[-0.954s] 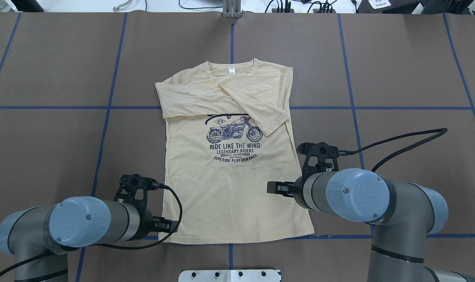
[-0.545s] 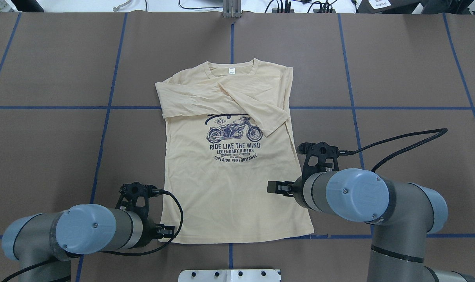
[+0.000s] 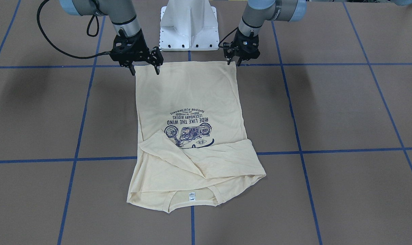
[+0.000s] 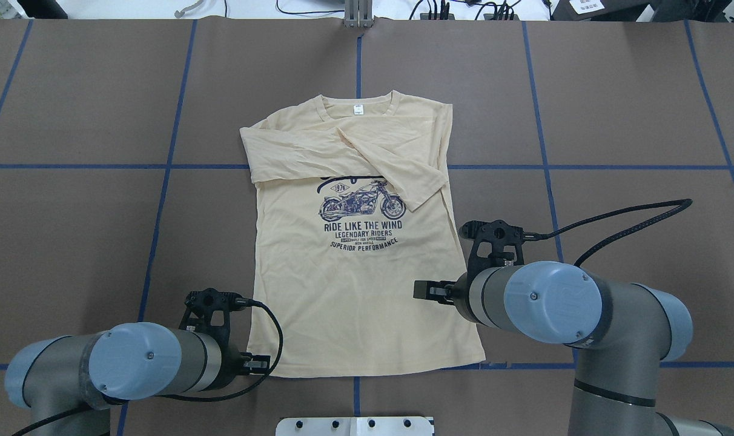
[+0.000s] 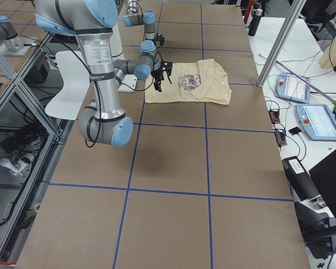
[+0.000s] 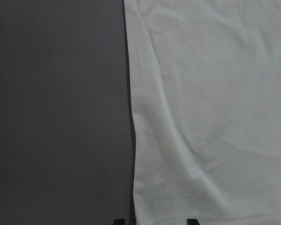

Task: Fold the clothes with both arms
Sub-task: 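Grasp the hem corners with both grippers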

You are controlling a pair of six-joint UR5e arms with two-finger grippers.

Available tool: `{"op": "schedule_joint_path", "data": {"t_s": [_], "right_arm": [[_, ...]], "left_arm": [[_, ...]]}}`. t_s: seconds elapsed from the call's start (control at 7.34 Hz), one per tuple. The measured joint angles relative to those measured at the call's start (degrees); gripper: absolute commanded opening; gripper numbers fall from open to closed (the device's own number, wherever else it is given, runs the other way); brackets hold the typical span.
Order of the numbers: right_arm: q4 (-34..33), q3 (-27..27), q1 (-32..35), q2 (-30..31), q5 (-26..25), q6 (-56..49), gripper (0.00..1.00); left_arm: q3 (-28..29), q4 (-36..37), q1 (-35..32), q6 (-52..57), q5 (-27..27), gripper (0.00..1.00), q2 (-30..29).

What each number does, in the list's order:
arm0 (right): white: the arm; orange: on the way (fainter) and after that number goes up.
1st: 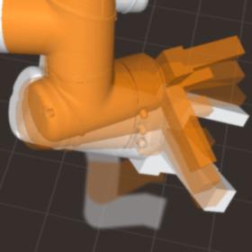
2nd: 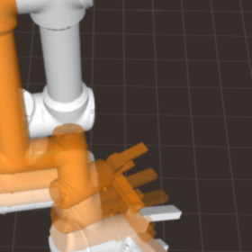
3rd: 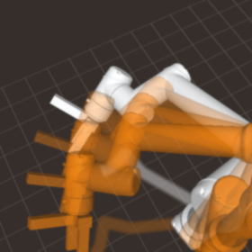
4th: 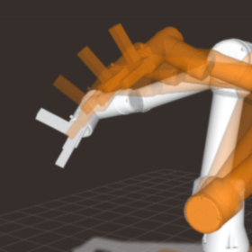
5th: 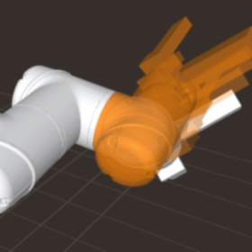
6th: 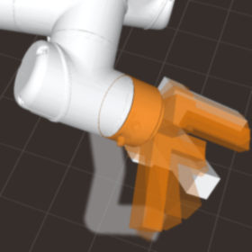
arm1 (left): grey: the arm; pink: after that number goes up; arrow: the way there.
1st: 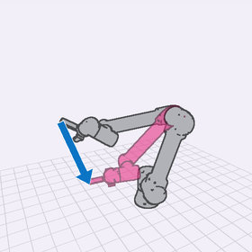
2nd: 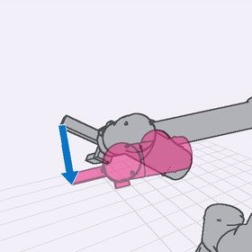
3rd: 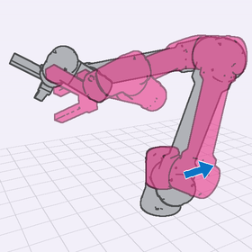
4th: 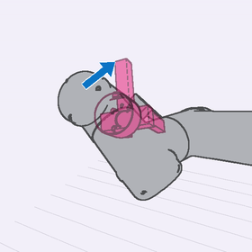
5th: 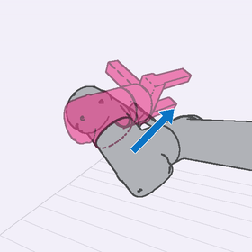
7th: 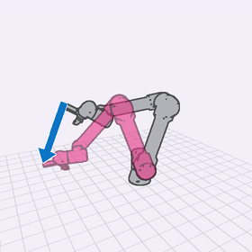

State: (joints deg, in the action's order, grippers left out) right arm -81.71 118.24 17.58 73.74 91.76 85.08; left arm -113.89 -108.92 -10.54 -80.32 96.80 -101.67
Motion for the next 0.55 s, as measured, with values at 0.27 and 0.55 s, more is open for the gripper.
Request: {"op": "schedule_joint_path", "data": {"t_s": [0.27,0.55], "right_arm": [[0.1,0.0,0.0,0.1,0.0,0.0,1.00],[0.0,0.0,-0.1,0.1,-0.1,0.0,1.00]], "left_arm": [[0.4,0.0,0.6,0.0,0.0,0.42,-0.1],[0.5,0.0,0.7,0.0,0.0,0.19,-0.1]]}}
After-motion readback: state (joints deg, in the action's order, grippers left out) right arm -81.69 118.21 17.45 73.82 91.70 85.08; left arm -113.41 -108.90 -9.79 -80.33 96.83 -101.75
